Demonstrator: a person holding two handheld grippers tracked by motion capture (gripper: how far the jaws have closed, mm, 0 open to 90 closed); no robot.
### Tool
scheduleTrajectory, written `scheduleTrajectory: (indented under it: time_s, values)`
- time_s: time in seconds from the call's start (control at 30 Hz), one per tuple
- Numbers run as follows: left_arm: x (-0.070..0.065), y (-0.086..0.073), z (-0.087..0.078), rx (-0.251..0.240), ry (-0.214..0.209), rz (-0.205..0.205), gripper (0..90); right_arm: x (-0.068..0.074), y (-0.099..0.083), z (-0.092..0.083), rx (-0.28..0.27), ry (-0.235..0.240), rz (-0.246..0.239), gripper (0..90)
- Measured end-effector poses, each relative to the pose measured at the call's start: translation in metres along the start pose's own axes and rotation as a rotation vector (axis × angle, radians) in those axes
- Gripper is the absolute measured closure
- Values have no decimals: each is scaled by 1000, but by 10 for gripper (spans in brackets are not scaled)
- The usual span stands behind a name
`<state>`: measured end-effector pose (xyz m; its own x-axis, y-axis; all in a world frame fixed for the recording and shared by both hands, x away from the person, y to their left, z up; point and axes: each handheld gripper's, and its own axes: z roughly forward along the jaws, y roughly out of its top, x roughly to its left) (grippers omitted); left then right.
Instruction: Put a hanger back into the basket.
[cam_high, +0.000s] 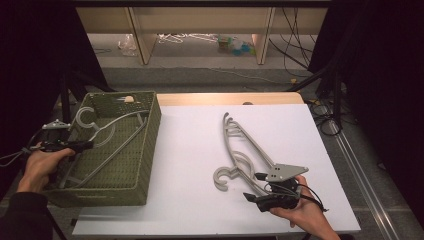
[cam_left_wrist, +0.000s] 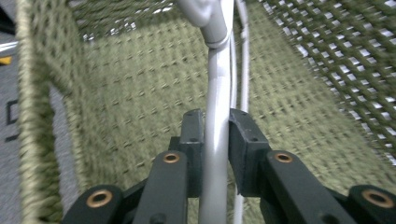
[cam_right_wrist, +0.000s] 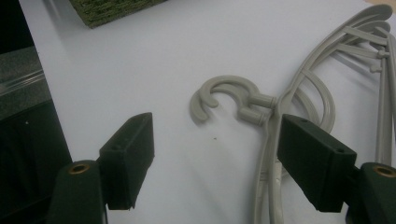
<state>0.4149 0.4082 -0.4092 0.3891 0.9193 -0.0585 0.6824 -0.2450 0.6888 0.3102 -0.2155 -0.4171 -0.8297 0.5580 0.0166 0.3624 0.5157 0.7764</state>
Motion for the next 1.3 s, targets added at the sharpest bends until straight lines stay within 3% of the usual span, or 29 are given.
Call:
scheduleTrajectory:
  time_s: [0.03,0.1,0.13,0.17,0.2,0.27,0.47,0.5,0.53,0.6,0.73,1.0,1.07,1.13,1.3]
  values:
    - [0,-1,1,7,40,-17,739,0,0,0,5,-3,4,285]
    - [-1,-1,1,-20,75,-36,707,-1,0,0,-1,-3,-1,285]
    - [-1,-1,1,-20,75,-36,669,-1,-1,0,-1,-3,0,284]
    - [-3,0,-5,-45,137,-14,628,-1,-1,0,0,-5,0,285]
    - [-5,1,-9,-63,154,-12,608,-2,-1,0,0,-5,1,285]
    - [-9,2,-14,-88,160,-7,550,-2,-1,0,5,-6,9,284]
    - [-22,3,-27,-148,125,-42,430,-1,-1,0,4,-7,9,284]
    - [-30,4,-33,-194,109,-61,417,-2,-1,0,4,-7,7,284]
    - [-30,4,-33,-194,109,-61,405,-2,-1,0,4,-7,7,284]
    - [-45,4,-41,-253,78,-72,375,-2,-2,1,4,-7,8,284]
    - [-73,2,-46,-308,10,-68,324,-3,-2,2,2,-10,-3,282]
    - [-138,3,-43,-397,-79,0,260,-3,-4,3,-1,-16,3,279]
    - [-153,2,-39,-411,-127,10,237,-4,-4,3,-3,-18,9,278]
    - [-173,-2,-33,-418,-202,41,250,-4,-4,3,-5,-18,13,277]
    - [-211,-11,-22,-413,-273,98,238,-4,-5,5,-16,-32,13,275]
